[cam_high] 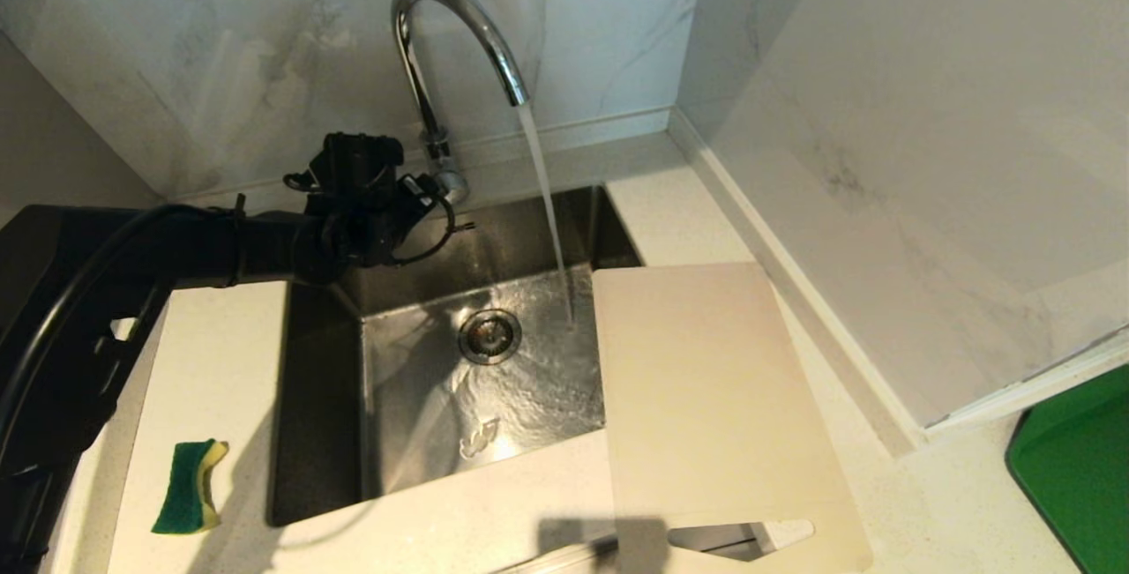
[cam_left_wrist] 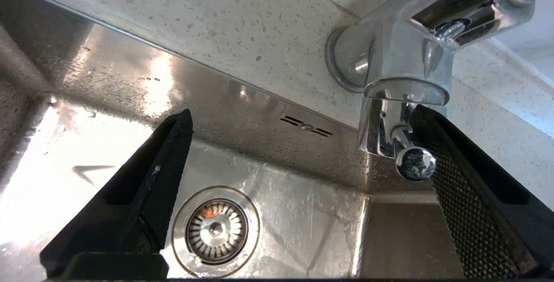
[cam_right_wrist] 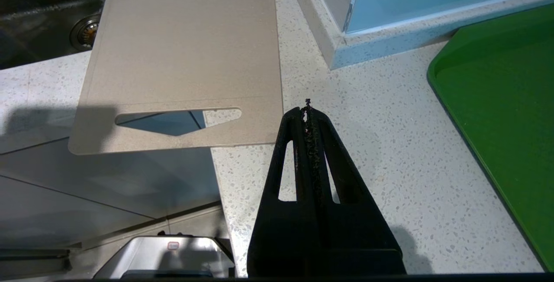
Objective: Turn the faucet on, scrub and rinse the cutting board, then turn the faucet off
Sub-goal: Turn on the tap
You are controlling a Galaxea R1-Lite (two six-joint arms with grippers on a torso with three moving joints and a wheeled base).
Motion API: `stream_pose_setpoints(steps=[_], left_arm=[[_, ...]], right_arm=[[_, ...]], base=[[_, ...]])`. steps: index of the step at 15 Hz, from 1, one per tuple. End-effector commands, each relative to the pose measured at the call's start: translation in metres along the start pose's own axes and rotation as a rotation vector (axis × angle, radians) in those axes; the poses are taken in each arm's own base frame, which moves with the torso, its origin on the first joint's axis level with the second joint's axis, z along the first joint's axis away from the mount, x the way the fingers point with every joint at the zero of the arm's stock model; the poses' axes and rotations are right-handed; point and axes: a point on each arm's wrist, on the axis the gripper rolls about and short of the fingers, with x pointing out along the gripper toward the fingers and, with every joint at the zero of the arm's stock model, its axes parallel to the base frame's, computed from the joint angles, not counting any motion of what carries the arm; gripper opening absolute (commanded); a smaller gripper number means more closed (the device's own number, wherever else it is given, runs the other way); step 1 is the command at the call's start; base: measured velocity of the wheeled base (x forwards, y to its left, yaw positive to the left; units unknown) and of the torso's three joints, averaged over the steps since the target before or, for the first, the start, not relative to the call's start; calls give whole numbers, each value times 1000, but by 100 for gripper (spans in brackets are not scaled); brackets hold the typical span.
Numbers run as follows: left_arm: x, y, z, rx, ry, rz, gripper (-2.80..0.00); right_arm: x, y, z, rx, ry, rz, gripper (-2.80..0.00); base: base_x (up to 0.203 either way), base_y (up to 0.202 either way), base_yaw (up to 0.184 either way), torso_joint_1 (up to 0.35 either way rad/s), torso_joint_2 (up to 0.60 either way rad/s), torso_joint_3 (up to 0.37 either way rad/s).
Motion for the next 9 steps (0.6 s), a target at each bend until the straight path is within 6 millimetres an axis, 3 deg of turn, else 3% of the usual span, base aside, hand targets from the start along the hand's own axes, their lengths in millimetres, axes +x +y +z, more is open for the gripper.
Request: stream_pose_setpoints(steps=[1, 9], left_arm=[[-14, -12, 19, -30, -36, -36, 0], [-77, -50, 70, -40, -93, -149, 0]], right_arm=[[0, 0, 0, 0, 0, 0, -280], [0, 0, 0, 0, 1, 0, -280]], base=[[0, 0, 0, 0, 0, 0], [0, 0, 0, 0, 0, 0]])
